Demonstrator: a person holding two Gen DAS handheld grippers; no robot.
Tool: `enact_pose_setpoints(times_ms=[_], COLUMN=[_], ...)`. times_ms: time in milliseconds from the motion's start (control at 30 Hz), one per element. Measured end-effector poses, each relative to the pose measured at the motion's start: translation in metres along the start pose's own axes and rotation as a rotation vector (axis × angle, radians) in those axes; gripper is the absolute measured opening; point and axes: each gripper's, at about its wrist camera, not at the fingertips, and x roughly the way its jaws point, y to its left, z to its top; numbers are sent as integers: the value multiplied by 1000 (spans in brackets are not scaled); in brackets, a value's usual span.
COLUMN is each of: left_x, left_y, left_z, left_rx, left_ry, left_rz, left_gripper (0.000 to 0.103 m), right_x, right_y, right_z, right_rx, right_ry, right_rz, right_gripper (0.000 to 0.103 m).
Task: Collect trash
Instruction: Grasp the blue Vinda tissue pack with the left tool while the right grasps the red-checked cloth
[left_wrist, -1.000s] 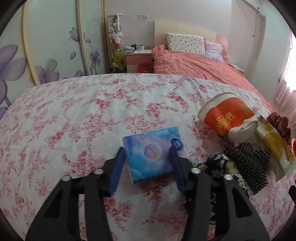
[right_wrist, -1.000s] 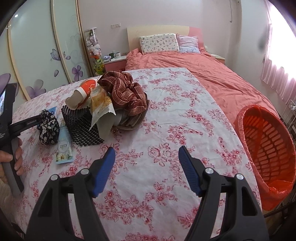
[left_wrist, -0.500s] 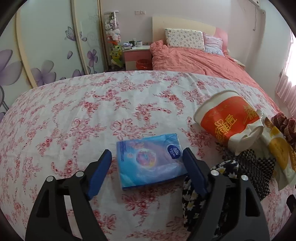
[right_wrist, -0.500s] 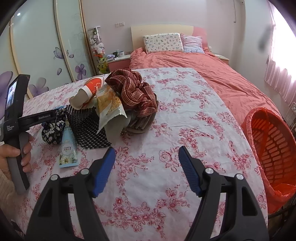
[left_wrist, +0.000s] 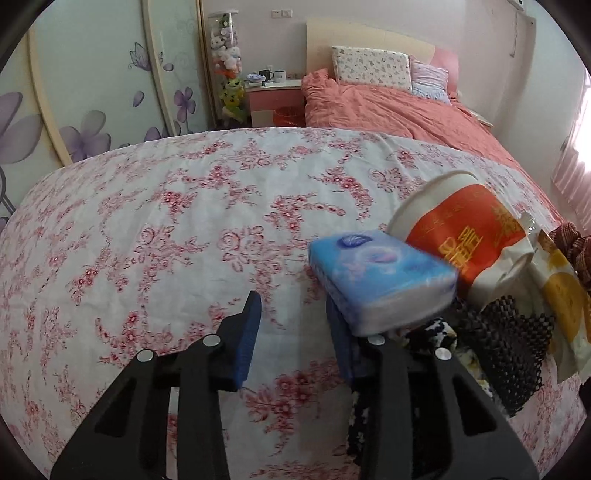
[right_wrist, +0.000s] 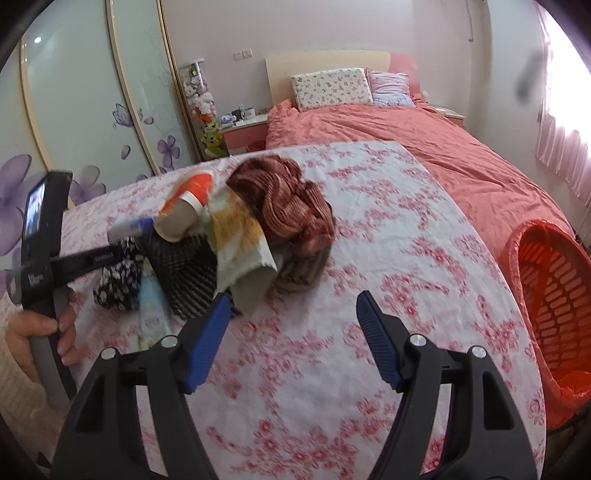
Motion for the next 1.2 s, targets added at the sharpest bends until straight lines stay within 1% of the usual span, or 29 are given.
enact_pose_setpoints(times_ms=[67, 100, 133, 233, 300, 400, 500, 567, 667, 767, 867, 933, 967, 1033, 1133, 1200], left_x=[-2, -3, -3, -5, -6, -9, -12, -14, -16, -18, -24, -28, -30, -35, -40, -39], left_y=[2, 3, 2, 2, 1, 2, 6, 9, 12, 14, 18, 20, 21, 22, 15, 5], left_z=[-1, -1, -2, -3, -4, -7, -9, -11, -11, -13, -14, -14, -14, -14, -9, -4], left_rx=[-8, -10, -8, -3, 1, 9, 16, 15, 14, 17, 14, 14, 15, 13, 9, 23], left_ry=[-3, -5, -6, -11, -12, -16, -26, -27, -26, -31, -38, -45, -50, -59, -71, -78], left_rz=[-16, -25, -31, -38, -38, -33, -22, -19, -19, -15, -15, -14, -12, -14, -35, -38], left_gripper=[39, 40, 44, 45, 45, 51, 52, 53, 54, 58, 61, 65, 68, 70, 72, 72], right_x=[-1, 0, 1, 7, 8, 0, -7, -7, -1, 14, 32, 43, 46, 45, 34, 26], right_y=[2, 3, 3, 3, 3, 4, 2, -1, -7, -3, 2, 5, 6, 6, -3, -9], right_z=[3, 6, 9, 17, 18, 19, 21, 26, 36, 48, 56, 59, 58, 56, 54, 52], right_rx=[1, 2, 5, 28, 43, 43, 40, 59, 111, 108, 86, 68, 57, 42, 67, 79], right_ry=[-10, -16, -18, -9, -2, -11, -50, -57, -66, -61, -36, -11, 0, -10, -36, -51], right_rz=[6, 9, 15, 36, 60, 104, 82, 73, 79, 58, 32, 19, 15, 6, 16, 8], right_gripper=[69, 67, 65, 61, 60, 60, 59, 58, 56, 53, 47, 26, 22, 7, 7, 7])
